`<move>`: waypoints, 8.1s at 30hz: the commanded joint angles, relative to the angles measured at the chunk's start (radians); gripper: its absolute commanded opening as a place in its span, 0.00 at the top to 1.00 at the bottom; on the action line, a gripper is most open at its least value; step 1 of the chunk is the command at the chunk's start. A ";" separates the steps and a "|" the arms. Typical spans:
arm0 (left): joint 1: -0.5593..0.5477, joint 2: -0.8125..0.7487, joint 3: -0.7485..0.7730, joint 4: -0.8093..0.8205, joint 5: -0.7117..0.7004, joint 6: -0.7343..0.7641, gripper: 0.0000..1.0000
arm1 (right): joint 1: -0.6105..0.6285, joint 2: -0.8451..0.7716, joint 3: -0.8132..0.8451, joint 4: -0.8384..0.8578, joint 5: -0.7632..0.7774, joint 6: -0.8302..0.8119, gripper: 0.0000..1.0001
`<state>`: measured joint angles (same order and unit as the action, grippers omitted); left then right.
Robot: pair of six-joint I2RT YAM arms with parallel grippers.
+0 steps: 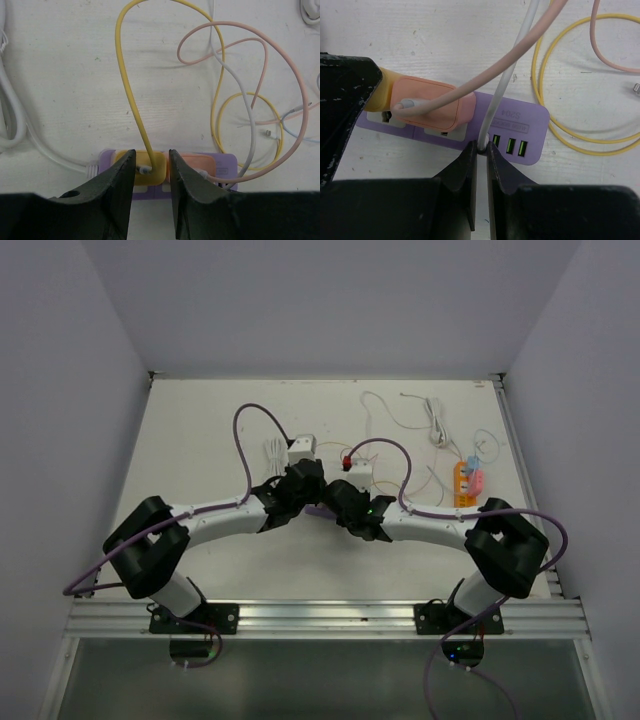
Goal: Pull the plug off the socket
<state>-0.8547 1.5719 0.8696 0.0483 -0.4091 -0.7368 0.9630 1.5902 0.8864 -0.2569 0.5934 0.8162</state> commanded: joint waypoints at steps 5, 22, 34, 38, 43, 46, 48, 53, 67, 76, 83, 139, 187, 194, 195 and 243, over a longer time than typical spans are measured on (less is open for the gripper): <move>-0.018 0.068 -0.031 -0.120 0.004 -0.065 0.64 | 0.000 -0.021 0.022 0.008 0.082 0.024 1.00; -0.099 0.067 0.011 -0.196 -0.088 -0.165 0.61 | 0.009 -0.082 -0.075 0.100 0.097 0.037 1.00; -0.101 0.056 -0.011 -0.188 -0.053 -0.197 0.41 | 0.008 -0.095 -0.107 0.119 0.085 0.043 1.00; -0.101 0.129 0.041 -0.306 -0.082 -0.225 0.44 | 0.008 -0.095 -0.107 0.130 0.072 0.040 1.00; -0.101 0.166 0.060 -0.349 -0.077 -0.234 0.49 | 0.008 -0.098 -0.101 0.136 0.057 0.034 1.00; -0.104 0.191 0.069 -0.360 -0.066 -0.233 0.49 | 0.008 -0.107 -0.101 0.142 0.048 0.023 1.00; -0.109 0.207 0.074 -0.367 -0.065 -0.233 0.49 | 0.009 -0.121 -0.101 0.153 0.031 0.018 1.00; -0.121 0.241 0.088 -0.389 -0.063 -0.243 0.49 | 0.010 -0.162 -0.104 0.199 0.008 -0.006 1.00; -0.121 0.134 0.074 -0.453 -0.131 -0.305 0.39 | 0.010 -0.157 -0.187 0.307 0.039 -0.057 1.00; -0.101 -0.065 0.075 -0.579 -0.174 -0.375 0.16 | 0.008 -0.147 -0.198 0.311 0.025 -0.046 1.00; -0.087 -0.182 -0.040 -0.461 -0.151 -0.346 0.18 | 0.008 -0.138 -0.195 0.314 0.016 -0.055 1.00; -0.113 0.361 0.095 -0.409 -0.073 -0.446 0.62 | 0.008 -0.156 -0.148 0.430 0.060 -0.147 1.00; -0.135 0.316 0.190 -0.410 -0.146 -0.311 0.53 | -0.237 -0.328 -0.308 0.406 -0.590 -0.735 0.62; -0.135 0.321 0.193 -0.410 -0.140 -0.306 0.53 | -0.267 -0.217 -0.283 0.472 -0.678 -0.781 0.68; -0.135 0.321 0.193 -0.410 -0.140 -0.306 0.53 | -0.267 -0.213 -0.282 0.472 -0.666 -0.781 0.69; -0.133 0.339 0.206 -0.415 -0.148 -0.282 0.53 | -0.297 -0.171 -0.314 0.458 -0.650 -0.835 0.76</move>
<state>-0.9722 1.8439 1.0950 -0.2150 -0.6151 -1.0740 0.6617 1.4265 0.5812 0.2199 -0.0460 -0.0193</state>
